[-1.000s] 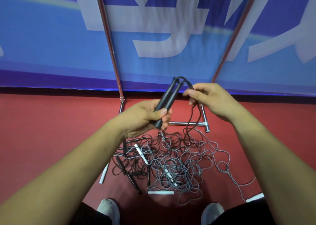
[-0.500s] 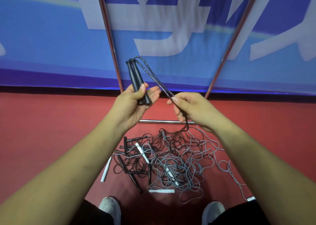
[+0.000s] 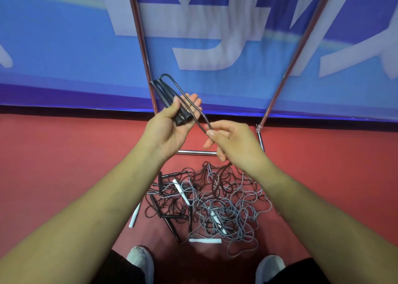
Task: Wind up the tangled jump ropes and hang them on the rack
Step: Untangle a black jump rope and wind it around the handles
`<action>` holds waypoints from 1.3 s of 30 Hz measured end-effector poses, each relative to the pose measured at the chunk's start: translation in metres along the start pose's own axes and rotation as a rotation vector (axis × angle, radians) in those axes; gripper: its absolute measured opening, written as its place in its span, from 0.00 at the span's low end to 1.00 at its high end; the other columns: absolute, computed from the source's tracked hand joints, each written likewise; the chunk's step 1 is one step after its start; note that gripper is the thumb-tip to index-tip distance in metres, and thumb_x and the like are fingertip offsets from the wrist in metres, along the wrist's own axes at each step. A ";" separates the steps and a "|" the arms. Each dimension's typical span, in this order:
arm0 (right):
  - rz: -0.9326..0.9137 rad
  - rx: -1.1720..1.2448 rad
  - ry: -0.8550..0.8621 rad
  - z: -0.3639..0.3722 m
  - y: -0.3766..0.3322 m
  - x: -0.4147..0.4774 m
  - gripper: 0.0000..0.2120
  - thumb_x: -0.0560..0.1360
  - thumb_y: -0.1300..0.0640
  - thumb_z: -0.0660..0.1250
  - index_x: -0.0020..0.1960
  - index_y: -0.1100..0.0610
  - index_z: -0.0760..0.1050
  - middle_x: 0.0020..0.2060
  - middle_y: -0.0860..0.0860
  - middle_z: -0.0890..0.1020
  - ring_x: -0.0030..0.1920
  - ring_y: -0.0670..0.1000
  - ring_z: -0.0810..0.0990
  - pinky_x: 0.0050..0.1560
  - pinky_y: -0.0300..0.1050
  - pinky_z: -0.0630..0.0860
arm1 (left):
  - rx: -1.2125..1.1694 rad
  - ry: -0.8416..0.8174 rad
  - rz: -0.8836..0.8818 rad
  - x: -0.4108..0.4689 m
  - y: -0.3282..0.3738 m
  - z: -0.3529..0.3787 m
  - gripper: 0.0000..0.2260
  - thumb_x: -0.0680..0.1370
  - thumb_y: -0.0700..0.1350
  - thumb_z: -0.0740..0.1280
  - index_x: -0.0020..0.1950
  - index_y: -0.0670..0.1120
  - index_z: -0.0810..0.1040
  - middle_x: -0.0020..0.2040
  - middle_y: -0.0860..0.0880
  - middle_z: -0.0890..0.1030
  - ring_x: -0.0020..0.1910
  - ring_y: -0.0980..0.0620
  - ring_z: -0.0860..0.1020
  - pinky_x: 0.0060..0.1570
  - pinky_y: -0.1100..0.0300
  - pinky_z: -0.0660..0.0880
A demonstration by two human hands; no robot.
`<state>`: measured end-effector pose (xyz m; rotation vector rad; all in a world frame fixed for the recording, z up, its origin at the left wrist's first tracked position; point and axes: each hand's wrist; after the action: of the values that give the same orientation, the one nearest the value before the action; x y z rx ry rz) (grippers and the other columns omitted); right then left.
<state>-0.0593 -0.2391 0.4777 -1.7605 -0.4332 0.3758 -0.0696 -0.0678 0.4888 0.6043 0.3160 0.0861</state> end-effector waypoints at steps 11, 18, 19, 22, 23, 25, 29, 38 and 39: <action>-0.016 -0.146 -0.025 0.004 -0.004 0.000 0.10 0.79 0.59 0.67 0.58 0.51 0.82 0.28 0.50 0.81 0.24 0.46 0.67 0.28 0.37 0.67 | 0.084 0.038 -0.068 0.000 -0.005 -0.004 0.12 0.85 0.48 0.58 0.63 0.45 0.77 0.62 0.45 0.82 0.63 0.40 0.79 0.61 0.50 0.77; -0.023 -0.203 -0.092 0.008 -0.008 -0.001 0.10 0.79 0.59 0.67 0.54 0.47 0.83 0.26 0.48 0.79 0.25 0.47 0.67 0.28 0.39 0.66 | 0.147 -0.009 -0.076 0.002 -0.009 -0.004 0.12 0.86 0.49 0.55 0.65 0.47 0.73 0.59 0.41 0.83 0.66 0.44 0.78 0.61 0.55 0.75; -0.018 -0.199 -0.097 0.008 -0.009 -0.002 0.10 0.79 0.59 0.67 0.52 0.45 0.81 0.26 0.49 0.80 0.25 0.49 0.67 0.28 0.40 0.66 | 0.146 -0.021 -0.077 0.001 -0.009 -0.004 0.12 0.86 0.50 0.55 0.64 0.48 0.73 0.58 0.39 0.83 0.62 0.42 0.80 0.62 0.53 0.74; 0.031 -0.167 -0.109 0.007 -0.007 -0.001 0.03 0.80 0.59 0.66 0.49 0.53 0.78 0.27 0.49 0.81 0.23 0.50 0.71 0.28 0.39 0.68 | 0.093 -0.016 -0.034 0.001 -0.009 -0.002 0.07 0.86 0.48 0.56 0.59 0.48 0.72 0.45 0.43 0.85 0.49 0.44 0.85 0.56 0.50 0.78; 0.049 -0.183 -0.129 0.007 -0.006 -0.001 0.04 0.80 0.59 0.66 0.47 0.56 0.77 0.27 0.49 0.81 0.24 0.49 0.74 0.28 0.39 0.69 | 0.075 0.003 -0.002 0.002 -0.007 -0.001 0.06 0.86 0.47 0.57 0.57 0.48 0.72 0.39 0.46 0.83 0.43 0.47 0.85 0.50 0.51 0.80; 0.094 -0.236 -0.201 0.008 -0.002 -0.002 0.03 0.80 0.58 0.65 0.49 0.56 0.76 0.29 0.49 0.82 0.27 0.48 0.76 0.31 0.41 0.70 | 0.067 0.054 0.075 0.007 -0.001 -0.003 0.05 0.86 0.45 0.57 0.55 0.47 0.71 0.32 0.49 0.76 0.34 0.51 0.80 0.38 0.57 0.79; 0.178 -0.163 -0.296 0.012 0.003 -0.005 0.12 0.81 0.63 0.63 0.62 0.54 0.76 0.34 0.48 0.81 0.39 0.53 0.85 0.45 0.48 0.73 | 0.150 0.165 0.164 0.018 0.013 -0.018 0.04 0.86 0.41 0.56 0.52 0.46 0.69 0.31 0.49 0.72 0.30 0.52 0.72 0.31 0.60 0.71; 0.224 -0.278 -0.412 0.008 -0.012 -0.017 0.09 0.81 0.53 0.64 0.56 0.53 0.80 0.23 0.43 0.74 0.26 0.44 0.74 0.34 0.39 0.70 | 0.356 0.305 0.242 0.028 0.031 -0.041 0.09 0.85 0.40 0.58 0.45 0.43 0.70 0.33 0.48 0.70 0.29 0.52 0.72 0.33 0.60 0.71; 0.188 -0.331 -0.422 0.005 -0.016 -0.018 0.09 0.81 0.52 0.64 0.56 0.53 0.81 0.21 0.41 0.74 0.25 0.42 0.74 0.33 0.37 0.69 | 0.362 0.309 0.219 0.028 0.029 -0.042 0.09 0.85 0.39 0.58 0.45 0.44 0.69 0.34 0.47 0.70 0.30 0.51 0.74 0.34 0.59 0.73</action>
<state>-0.0789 -0.2397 0.4926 -2.0527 -0.6600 0.8580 -0.0558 -0.0163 0.4658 0.9871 0.5713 0.3398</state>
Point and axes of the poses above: each hand's wrist, its own x-axis towards the middle knuckle, its own z-axis out of the palm, y = z × x
